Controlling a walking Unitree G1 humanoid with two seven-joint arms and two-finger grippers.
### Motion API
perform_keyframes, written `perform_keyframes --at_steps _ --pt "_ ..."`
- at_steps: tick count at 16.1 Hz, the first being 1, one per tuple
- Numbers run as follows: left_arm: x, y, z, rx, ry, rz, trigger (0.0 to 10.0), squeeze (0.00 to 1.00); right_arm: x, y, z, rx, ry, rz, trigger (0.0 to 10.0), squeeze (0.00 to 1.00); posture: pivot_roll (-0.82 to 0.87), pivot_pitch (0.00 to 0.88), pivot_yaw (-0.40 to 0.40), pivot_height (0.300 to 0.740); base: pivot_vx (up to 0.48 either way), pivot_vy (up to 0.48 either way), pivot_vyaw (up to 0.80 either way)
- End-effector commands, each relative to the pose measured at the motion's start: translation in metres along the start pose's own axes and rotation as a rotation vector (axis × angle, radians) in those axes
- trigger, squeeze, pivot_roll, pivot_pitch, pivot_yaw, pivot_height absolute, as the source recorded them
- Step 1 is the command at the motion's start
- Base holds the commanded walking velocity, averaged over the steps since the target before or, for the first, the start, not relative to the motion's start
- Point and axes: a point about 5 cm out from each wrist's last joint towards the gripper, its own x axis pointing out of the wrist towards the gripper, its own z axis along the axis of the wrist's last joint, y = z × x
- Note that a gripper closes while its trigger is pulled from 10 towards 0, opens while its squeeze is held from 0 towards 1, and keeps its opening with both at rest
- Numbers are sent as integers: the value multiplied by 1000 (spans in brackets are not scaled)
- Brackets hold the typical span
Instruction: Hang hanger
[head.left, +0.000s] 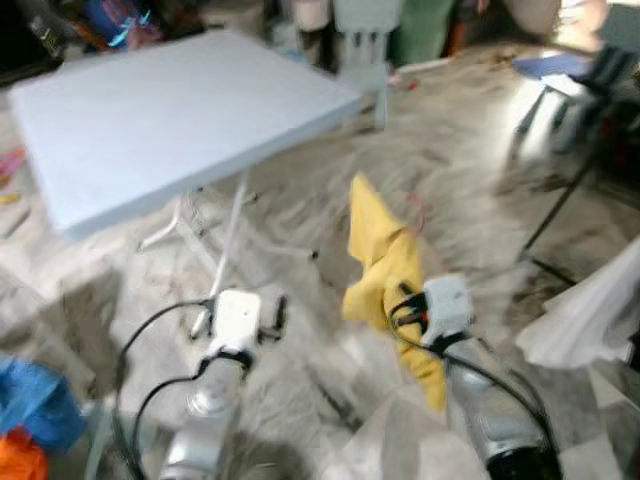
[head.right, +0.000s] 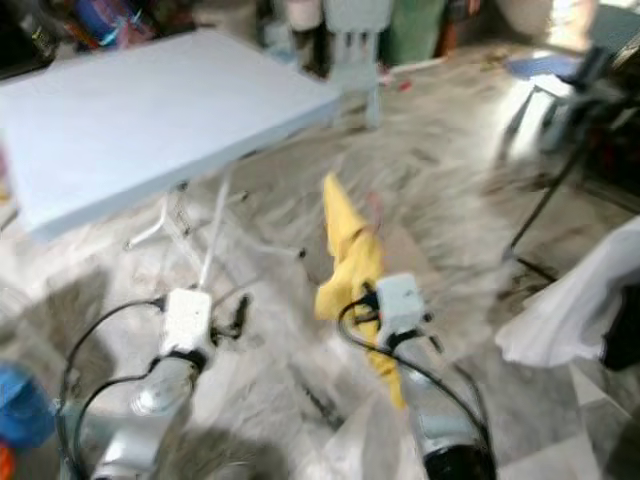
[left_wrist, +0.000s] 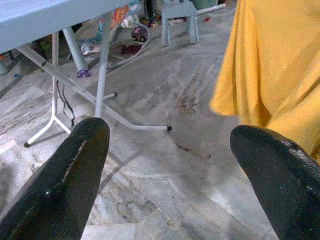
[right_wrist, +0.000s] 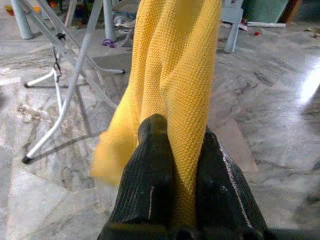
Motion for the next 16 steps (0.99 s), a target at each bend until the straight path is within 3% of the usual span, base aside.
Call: perform_keyframes --at_steps 1,16 --pt "-1 9 0 1 -4 20 10000 0 4 11 19 11 -87 39 10000 0 39 64 30 740 472 0 0" --pt "2 4 -2 -15 -2 25 10000 0 4 12 20 10 -85 79 10000 0 36 65 6 740 0 0 0"
